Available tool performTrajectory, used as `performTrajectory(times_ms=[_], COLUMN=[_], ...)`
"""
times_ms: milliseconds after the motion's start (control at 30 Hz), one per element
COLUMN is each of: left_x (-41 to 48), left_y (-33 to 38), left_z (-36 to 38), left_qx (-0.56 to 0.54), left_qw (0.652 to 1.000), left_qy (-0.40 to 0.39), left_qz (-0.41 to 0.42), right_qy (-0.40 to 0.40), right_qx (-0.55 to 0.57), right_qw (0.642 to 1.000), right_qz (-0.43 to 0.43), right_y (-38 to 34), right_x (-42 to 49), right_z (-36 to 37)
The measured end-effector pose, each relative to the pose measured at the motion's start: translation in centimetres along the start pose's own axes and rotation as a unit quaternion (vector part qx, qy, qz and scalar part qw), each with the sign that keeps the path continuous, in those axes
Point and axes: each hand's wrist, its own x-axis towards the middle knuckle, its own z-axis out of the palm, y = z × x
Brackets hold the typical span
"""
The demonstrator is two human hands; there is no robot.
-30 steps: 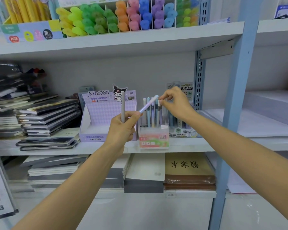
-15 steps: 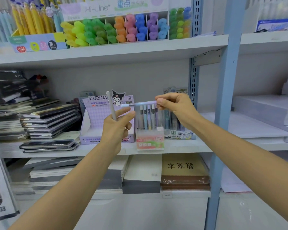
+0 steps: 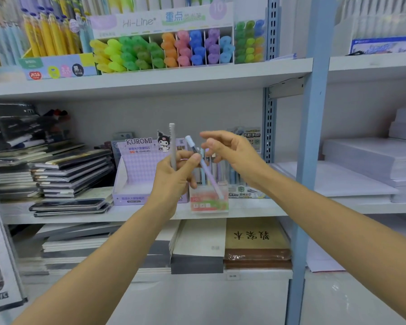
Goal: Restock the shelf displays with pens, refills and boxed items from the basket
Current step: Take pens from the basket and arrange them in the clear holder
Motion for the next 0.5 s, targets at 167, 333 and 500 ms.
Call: performTrajectory(times_ms=[167, 333, 500], left_x=[-0.4, 0.0, 0.8], left_y=[0.0, 0.3, -0.2], left_z=[0.8, 0.7, 0.4], left_qx=[0.035, 0.024, -0.016], left_qw=[0.999, 0.999, 0.993], left_qy=[-0.033, -0.032, 0.018], left_qz=[0.011, -0.019, -0.113], right_qy=[-0.018, 0.036, 0.171], right_qx=[-0.026, 0.015, 0.038], right_qw=[0.999, 0.999, 0.984], right_qz=[-0.018, -0.018, -0.034], right_y=[-1.1, -1.3, -0.8], right_x=[0.5, 0.9, 2.0], right_z=[0.3, -0.7, -2.5])
